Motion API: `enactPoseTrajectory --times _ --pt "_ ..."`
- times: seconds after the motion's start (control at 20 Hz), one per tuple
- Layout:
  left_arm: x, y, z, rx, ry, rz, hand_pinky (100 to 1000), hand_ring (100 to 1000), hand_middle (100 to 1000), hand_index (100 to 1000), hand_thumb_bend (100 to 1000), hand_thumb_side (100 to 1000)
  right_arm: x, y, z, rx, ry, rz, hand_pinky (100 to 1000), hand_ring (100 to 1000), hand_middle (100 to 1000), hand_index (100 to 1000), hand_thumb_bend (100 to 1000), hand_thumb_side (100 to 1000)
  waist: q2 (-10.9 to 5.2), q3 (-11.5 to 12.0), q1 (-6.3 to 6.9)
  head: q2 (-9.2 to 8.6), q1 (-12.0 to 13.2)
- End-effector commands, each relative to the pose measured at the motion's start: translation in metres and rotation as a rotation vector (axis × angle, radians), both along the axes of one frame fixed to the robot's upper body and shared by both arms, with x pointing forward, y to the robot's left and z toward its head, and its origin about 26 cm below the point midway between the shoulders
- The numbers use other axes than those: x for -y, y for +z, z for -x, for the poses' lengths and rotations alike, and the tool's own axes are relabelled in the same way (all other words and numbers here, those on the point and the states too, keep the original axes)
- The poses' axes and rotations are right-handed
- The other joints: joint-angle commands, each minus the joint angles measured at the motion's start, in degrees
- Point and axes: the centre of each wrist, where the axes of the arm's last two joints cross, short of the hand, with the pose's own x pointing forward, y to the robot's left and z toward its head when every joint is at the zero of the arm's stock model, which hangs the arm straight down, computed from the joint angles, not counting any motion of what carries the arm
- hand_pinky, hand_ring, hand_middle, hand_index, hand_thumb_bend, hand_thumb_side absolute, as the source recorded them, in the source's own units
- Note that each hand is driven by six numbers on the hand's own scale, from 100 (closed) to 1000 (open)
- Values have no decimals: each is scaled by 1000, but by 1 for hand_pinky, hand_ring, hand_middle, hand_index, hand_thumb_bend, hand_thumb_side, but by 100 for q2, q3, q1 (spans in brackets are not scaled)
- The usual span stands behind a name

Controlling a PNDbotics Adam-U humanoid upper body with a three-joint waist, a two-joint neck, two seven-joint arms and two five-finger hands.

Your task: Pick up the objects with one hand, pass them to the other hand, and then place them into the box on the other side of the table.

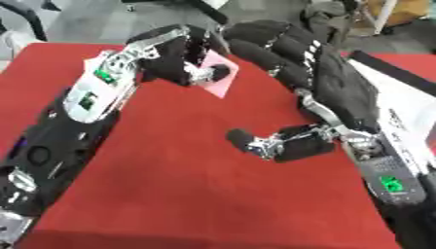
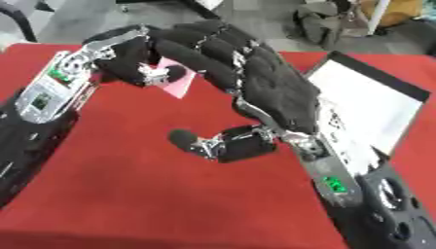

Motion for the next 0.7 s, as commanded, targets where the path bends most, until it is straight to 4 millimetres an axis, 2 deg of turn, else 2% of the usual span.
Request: enactPoseTrajectory --times 0.05,0.7 --pt "4 18 4 26 -46 -25 653 472 443 628 201 208 -1 3 -3 25 -23 0 872 878 876 976 310 454 -57 14 13 -12 -23" --pt "15 23 10 -4 -99 -35 652 472 444 628 195 204 -1 -26 -21 -7 -156 20 866 863 859 962 297 441 -45 30 26 -12 -40"
